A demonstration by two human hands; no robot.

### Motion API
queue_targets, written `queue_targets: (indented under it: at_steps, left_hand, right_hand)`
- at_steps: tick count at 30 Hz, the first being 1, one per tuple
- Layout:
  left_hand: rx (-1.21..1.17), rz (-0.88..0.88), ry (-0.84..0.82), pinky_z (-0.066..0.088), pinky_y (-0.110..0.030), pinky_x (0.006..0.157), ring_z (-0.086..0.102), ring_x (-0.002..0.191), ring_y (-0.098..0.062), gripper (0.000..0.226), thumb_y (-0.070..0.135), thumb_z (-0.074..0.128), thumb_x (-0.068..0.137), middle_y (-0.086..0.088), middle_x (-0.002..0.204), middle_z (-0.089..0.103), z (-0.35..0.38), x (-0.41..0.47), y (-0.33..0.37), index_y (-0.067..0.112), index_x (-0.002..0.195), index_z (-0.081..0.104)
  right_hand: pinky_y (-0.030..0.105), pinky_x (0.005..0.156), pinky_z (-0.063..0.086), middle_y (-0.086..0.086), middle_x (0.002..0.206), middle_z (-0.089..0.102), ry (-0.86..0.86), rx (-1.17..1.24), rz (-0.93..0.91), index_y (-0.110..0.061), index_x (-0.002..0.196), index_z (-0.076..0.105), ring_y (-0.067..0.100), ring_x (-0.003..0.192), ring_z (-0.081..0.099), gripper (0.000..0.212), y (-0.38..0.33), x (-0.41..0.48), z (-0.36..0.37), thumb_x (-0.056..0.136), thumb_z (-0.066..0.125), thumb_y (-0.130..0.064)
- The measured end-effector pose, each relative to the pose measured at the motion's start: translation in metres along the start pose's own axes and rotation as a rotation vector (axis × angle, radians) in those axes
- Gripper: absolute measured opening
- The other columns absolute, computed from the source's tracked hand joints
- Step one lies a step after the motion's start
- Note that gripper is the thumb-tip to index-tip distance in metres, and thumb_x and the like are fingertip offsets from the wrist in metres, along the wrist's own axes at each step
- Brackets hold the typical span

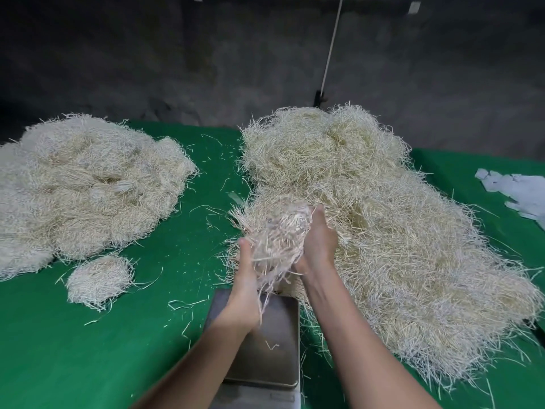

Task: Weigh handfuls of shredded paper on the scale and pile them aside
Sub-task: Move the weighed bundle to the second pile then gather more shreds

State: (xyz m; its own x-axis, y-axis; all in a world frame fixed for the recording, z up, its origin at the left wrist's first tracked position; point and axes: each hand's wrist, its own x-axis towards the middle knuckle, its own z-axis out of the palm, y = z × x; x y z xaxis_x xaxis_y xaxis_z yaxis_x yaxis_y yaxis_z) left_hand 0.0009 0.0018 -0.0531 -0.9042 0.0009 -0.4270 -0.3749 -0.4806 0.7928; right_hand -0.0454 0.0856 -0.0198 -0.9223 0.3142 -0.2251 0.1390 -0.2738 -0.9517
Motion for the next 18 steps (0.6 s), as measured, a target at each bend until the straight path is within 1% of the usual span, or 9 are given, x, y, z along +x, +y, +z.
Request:
queue_targets:
  at_steps: [2, 4, 6, 8, 10, 11, 13, 16, 18]
  left_hand:
    - [-0.11, -0.069, -0.117, 0.024, -0.058, 0.108, 0.05, 0.124, -0.029, 0.088, 0.084, 0.023, 0.071, -0.006, 0.133, 0.056, 0.004, -0.008, -0.002, 0.025, 0.129, 0.053]
    - [-0.237, -0.049, -0.162, 0.035, -0.053, 0.106, 0.055, 0.119, -0.034, 0.092, 0.082, 0.036, 0.069, -0.016, 0.126, 0.061, 0.011, 0.0, 0.011, 0.013, 0.126, 0.056]
    - [-0.194, -0.023, -0.016, 0.046, -0.039, 0.094, 0.064, 0.099, -0.025, 0.073, 0.071, 0.04, 0.081, -0.012, 0.108, 0.066, 0.01, 0.014, 0.028, 0.007, 0.108, 0.058]
    - [-0.104, 0.067, 0.105, 0.048, -0.018, 0.065, 0.061, 0.061, -0.001, 0.037, 0.041, 0.041, 0.099, -0.001, 0.076, 0.057, 0.004, 0.024, 0.024, 0.013, 0.078, 0.052]
    - [0.073, 0.151, 0.213, 0.039, -0.008, 0.049, 0.053, 0.05, 0.008, 0.032, 0.022, 0.04, 0.103, 0.01, 0.07, 0.047, 0.005, 0.028, 0.005, 0.025, 0.071, 0.044]
    - [0.116, 0.131, 0.218, 0.041, -0.012, 0.05, 0.053, 0.055, 0.005, 0.03, 0.027, 0.041, 0.102, 0.011, 0.071, 0.049, 0.007, 0.027, -0.001, 0.027, 0.072, 0.046]
    - [0.161, 0.092, 0.192, 0.043, -0.02, 0.053, 0.054, 0.062, 0.0, 0.028, 0.04, 0.041, 0.1, 0.011, 0.075, 0.054, 0.009, 0.026, -0.002, 0.028, 0.076, 0.049]
    - [0.125, 0.158, 0.168, 0.038, -0.001, 0.049, 0.054, 0.055, 0.02, 0.032, 0.019, 0.029, 0.105, 0.02, 0.082, 0.046, 0.002, 0.032, 0.013, 0.036, 0.08, 0.04]
    - [0.053, 0.165, 0.173, 0.036, 0.002, 0.047, 0.049, 0.053, 0.026, 0.033, 0.017, 0.027, 0.105, 0.019, 0.084, 0.045, 0.001, 0.029, 0.01, 0.035, 0.081, 0.039]
  right_hand:
    - [0.042, 0.1, 0.045, -0.004, 0.125, 0.045, -0.028, -0.137, -0.181, -0.013, 0.138, 0.037, 0.018, 0.114, 0.051, 0.048, 0.005, 0.0, -0.002, 0.098, 0.042, -0.038]
    - [0.02, 0.09, 0.048, -0.008, 0.119, 0.051, -0.167, -0.37, -0.437, -0.02, 0.12, 0.051, -0.008, 0.1, 0.051, 0.024, 0.022, -0.015, -0.005, 0.098, 0.044, -0.029]
    - [0.007, 0.077, 0.039, -0.009, 0.104, 0.05, -0.315, -0.501, -0.587, -0.025, 0.099, 0.053, -0.015, 0.09, 0.047, 0.017, 0.05, -0.037, -0.008, 0.087, 0.048, -0.035]
    - [0.013, 0.077, 0.035, -0.01, 0.096, 0.045, -0.346, -0.592, -0.66, -0.034, 0.085, 0.045, -0.005, 0.09, 0.045, 0.008, 0.061, -0.044, -0.008, 0.083, 0.044, -0.042]
    - [0.024, 0.091, 0.038, -0.004, 0.11, 0.045, -0.233, -0.746, -0.607, -0.034, 0.093, 0.043, 0.006, 0.102, 0.043, 0.012, 0.047, -0.026, -0.006, 0.088, 0.047, -0.044]
    - [0.034, 0.105, 0.035, 0.001, 0.13, 0.039, -0.201, -0.77, -0.521, -0.034, 0.111, 0.044, 0.012, 0.121, 0.038, 0.024, 0.036, -0.018, -0.007, 0.09, 0.05, -0.043]
    - [0.041, 0.117, 0.014, -0.016, 0.155, 0.007, -0.267, -0.678, -0.435, -0.053, 0.137, 0.027, 0.008, 0.143, 0.008, 0.048, 0.026, -0.013, -0.008, 0.094, 0.047, -0.042]
    - [0.019, 0.113, 0.021, -0.044, 0.144, 0.008, -0.434, -0.64, -0.448, -0.076, 0.118, 0.028, -0.011, 0.136, 0.01, 0.035, 0.044, -0.045, 0.003, 0.092, 0.03, -0.053]
    - [0.019, 0.111, 0.024, -0.031, 0.15, 0.019, -0.431, -0.664, -0.396, -0.068, 0.124, 0.034, -0.008, 0.133, 0.025, 0.032, 0.042, -0.048, 0.01, 0.092, 0.03, -0.06]
